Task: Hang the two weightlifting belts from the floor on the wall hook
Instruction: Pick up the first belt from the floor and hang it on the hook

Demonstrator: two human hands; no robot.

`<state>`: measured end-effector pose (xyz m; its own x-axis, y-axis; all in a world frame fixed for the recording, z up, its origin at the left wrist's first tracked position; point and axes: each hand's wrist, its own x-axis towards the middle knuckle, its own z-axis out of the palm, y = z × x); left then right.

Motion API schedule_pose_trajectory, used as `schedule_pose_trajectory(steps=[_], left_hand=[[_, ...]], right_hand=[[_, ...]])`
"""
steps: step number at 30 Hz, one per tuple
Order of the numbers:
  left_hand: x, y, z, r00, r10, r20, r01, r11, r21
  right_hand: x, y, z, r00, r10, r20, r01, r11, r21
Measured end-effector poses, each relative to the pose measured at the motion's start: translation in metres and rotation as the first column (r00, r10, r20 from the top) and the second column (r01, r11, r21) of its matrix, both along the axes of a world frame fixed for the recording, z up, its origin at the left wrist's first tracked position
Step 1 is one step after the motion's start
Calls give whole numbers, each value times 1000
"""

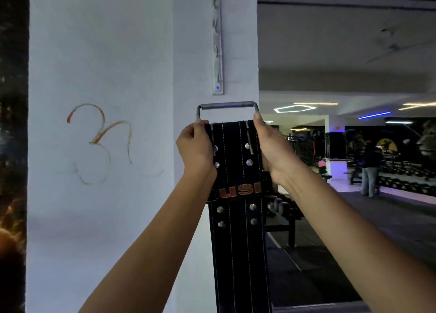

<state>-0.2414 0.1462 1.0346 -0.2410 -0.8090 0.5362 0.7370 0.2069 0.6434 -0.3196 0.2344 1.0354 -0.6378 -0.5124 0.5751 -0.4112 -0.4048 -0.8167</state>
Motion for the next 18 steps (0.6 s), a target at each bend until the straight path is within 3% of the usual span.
schedule_pose_trajectory(steps=[7, 12, 18], left_hand=[[-18, -36, 32, 999, 44, 12, -42, 995, -88], [-53, -70, 72, 988, 156, -3, -155, 979, -130], [-88, -94, 114, 978, 209, -21, -209, 965, -159]], right_hand=[[-7, -43, 39, 991, -137, 4, 135, 974, -179], [-37, -91, 75, 948, -317, -16, 297, 903, -311], [-72, -118, 116, 918, -395, -39, 355, 860, -368]])
